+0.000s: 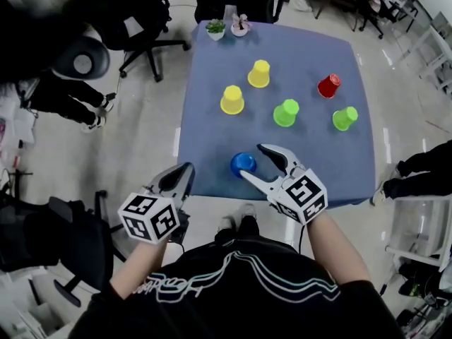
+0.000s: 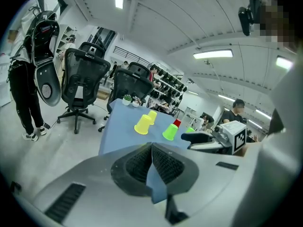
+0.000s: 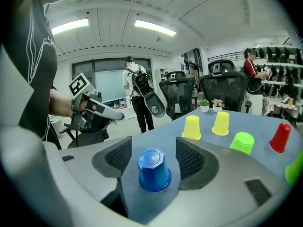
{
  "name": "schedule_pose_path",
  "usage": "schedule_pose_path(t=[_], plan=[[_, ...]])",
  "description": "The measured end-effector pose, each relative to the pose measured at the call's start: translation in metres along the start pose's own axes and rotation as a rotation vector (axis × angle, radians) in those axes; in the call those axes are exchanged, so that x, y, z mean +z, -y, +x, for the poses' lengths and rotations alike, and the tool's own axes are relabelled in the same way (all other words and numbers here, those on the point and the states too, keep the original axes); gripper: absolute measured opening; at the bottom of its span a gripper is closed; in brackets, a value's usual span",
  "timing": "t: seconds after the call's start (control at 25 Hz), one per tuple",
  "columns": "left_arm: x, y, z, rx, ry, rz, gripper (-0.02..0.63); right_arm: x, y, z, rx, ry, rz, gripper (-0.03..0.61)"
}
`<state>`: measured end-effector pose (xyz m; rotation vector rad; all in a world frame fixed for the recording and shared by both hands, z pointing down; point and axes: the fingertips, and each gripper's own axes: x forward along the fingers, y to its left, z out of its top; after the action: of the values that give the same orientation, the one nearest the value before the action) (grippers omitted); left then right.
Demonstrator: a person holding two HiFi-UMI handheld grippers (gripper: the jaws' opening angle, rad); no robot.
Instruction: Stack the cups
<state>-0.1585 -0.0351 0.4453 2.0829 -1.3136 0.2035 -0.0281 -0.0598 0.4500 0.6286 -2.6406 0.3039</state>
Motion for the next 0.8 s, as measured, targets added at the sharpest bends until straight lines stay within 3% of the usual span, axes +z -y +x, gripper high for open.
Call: schedule_pose_path(t=[0.4, 0.8], plan=[[0.016, 0.003, 0.016, 0.011, 0.014, -0.004, 0.025, 0.035, 0.051, 0.008, -0.081, 0.05, -0.044, 0.29], [0.036, -0.015, 0.031, 0.05, 0.043, -0.029, 0.025, 0.043, 0.099, 0.051, -0.124, 0.015, -0.047, 0.29]])
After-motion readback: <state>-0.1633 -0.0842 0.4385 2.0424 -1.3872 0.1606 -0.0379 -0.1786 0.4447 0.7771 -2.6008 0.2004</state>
